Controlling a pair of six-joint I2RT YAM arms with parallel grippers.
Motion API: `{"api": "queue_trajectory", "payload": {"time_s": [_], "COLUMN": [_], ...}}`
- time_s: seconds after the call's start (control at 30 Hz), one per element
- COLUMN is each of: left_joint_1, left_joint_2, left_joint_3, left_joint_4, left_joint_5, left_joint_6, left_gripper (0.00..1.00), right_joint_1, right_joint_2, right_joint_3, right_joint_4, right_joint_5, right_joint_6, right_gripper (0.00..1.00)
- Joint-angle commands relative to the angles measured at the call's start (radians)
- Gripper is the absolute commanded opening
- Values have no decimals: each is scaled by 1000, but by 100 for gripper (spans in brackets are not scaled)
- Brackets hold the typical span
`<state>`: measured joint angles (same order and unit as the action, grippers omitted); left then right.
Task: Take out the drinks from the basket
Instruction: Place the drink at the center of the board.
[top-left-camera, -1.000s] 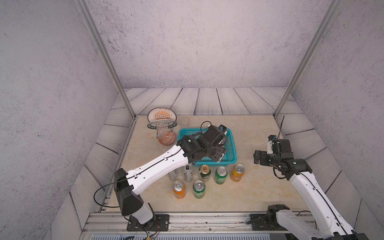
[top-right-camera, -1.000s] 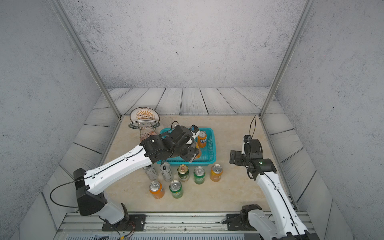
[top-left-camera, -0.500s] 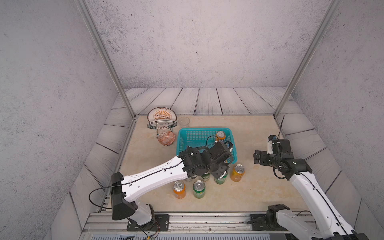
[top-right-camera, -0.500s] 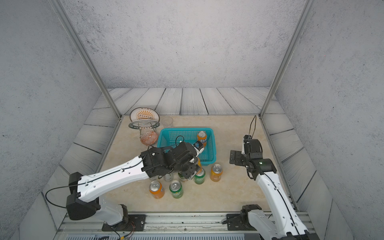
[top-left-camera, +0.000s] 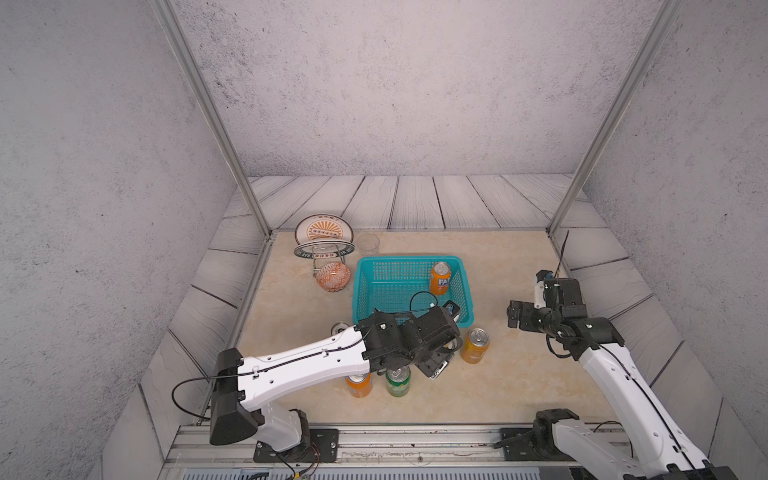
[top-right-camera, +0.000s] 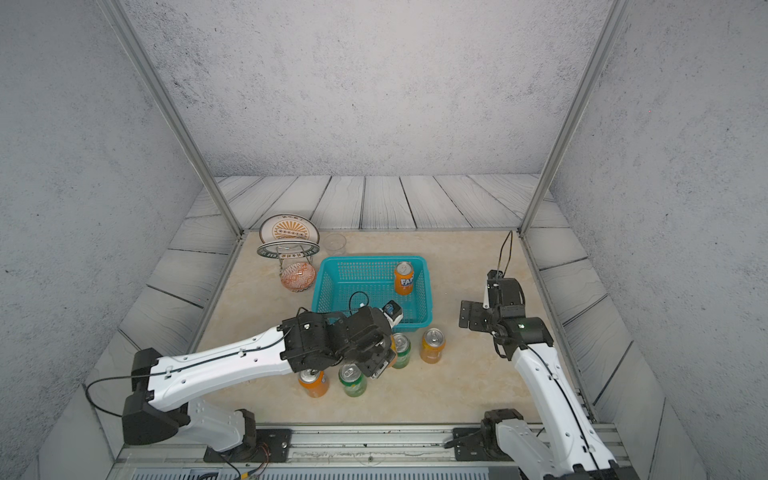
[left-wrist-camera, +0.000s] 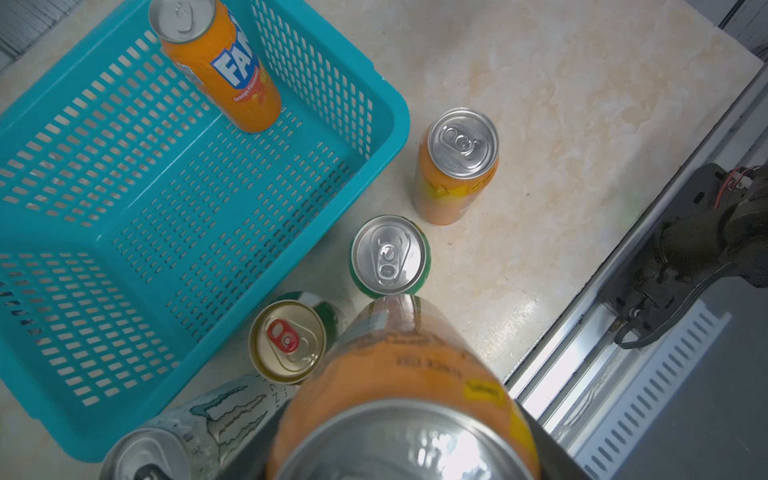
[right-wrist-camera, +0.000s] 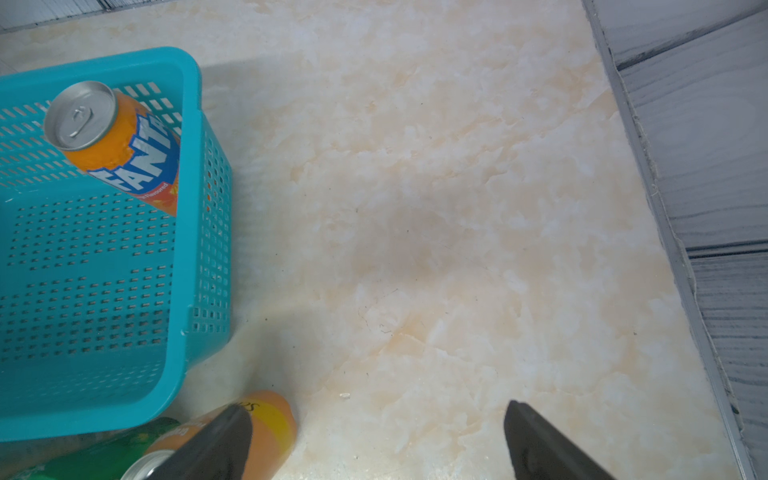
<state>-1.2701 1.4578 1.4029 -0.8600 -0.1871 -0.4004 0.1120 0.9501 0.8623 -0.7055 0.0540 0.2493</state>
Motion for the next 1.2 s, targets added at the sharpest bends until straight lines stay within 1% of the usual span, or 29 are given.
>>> {"api": "queue_trajectory", "payload": {"time_s": [0.0,0.23,0.47,0.67,0.9,1.17], "left_joint_1": [-15,-29,-31,-37,-46,-66], "left_joint_2": [-39,-19,41,101,129,150], "left_joint_3": [-16,-77,-91,-99,-153,-194], "left_joint_4": [62,117,130,116,174,232], "left_joint_5": [-13,15,51,56,63,44], "left_joint_6": [-36,-68,-84,-94,-132,-162], "left_gripper": [63,63,63,63,63,64], "right_joint_1": [-3,-3,-3,-3,-3,-3], "right_joint_2": [2,1,2,1,1,-1], "right_joint_3": [0,0,0,1,1,1], "right_joint_4": [-5,-6,-6,-7,-6,-6], "right_joint_5": [0,2,1,2,0,0], "right_joint_6": [-11,-11,-11,-11,-11,-11], "right_gripper": [99,100,99,99,99,99]}}
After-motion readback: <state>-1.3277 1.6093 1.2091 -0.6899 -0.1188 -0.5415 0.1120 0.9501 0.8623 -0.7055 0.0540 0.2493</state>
